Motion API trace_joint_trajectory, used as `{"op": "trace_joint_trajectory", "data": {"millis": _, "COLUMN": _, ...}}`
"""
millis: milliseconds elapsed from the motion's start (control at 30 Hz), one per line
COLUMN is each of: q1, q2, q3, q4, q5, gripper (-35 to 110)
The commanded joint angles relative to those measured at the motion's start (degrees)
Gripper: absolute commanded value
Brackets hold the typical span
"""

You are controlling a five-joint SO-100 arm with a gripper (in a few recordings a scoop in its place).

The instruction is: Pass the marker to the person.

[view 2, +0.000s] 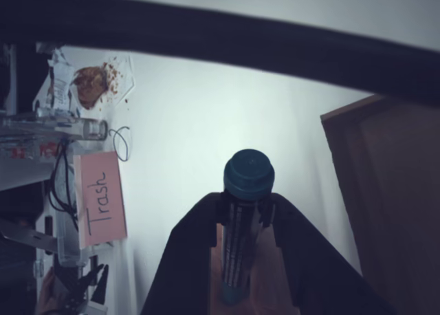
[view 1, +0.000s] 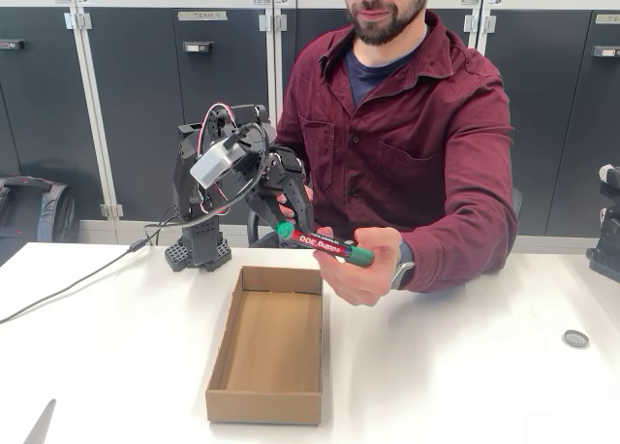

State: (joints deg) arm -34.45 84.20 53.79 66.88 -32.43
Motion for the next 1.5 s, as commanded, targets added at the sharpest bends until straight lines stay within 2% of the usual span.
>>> {"op": "trace_joint_trajectory", "data": {"millis": 0, "q1": 1.14, "q2": 4.48, "q3": 1.93, "q4": -2.46, "q5": -0.7, "gripper": 7}}
{"op": "trace_joint_trajectory", "data": {"millis": 167, "q1": 2.37, "q2": 6.15, "q3": 5.8, "q4": -6.42, "q5": -0.7, "gripper": 15}}
{"op": "trace_joint_trajectory", "data": {"millis": 367, "q1": 3.34, "q2": 6.59, "q3": 5.19, "q4": -6.5, "q5": -0.97, "gripper": 21}}
{"op": "trace_joint_trajectory", "data": {"millis": 833, "q1": 5.1, "q2": 12.83, "q3": 0.79, "q4": -5.36, "q5": -5.62, "gripper": 17}}
{"op": "trace_joint_trajectory", "data": {"millis": 1133, "q1": 15.38, "q2": 14.59, "q3": 0.35, "q4": -6.59, "q5": -8.44, "gripper": 17}}
{"op": "trace_joint_trajectory", "data": {"millis": 1467, "q1": 17.84, "q2": 14.5, "q3": 3.16, "q4": -8.61, "q5": -7.82, "gripper": 16}}
